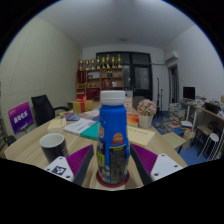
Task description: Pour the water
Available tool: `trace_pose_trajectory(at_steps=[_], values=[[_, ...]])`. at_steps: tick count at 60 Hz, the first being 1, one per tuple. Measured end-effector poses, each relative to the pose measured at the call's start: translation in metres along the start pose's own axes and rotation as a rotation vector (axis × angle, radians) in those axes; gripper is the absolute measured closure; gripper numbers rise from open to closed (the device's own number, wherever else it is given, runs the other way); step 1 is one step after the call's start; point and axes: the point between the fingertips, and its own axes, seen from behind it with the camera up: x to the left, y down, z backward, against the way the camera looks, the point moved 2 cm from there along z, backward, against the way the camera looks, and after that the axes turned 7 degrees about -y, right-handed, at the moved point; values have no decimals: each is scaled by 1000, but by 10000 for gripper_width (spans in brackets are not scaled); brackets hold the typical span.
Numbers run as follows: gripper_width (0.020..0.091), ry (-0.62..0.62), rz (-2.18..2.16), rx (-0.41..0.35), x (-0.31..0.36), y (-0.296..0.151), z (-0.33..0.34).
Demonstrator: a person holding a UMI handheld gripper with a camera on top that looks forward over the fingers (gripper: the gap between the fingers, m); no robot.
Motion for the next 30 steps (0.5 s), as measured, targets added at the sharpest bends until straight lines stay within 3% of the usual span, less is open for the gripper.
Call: trace_pose_trajectory(at_steps=[20,30], values=[[259,-13,-7,92,25,24,145],[266,-23,-109,55,40,21,218]])
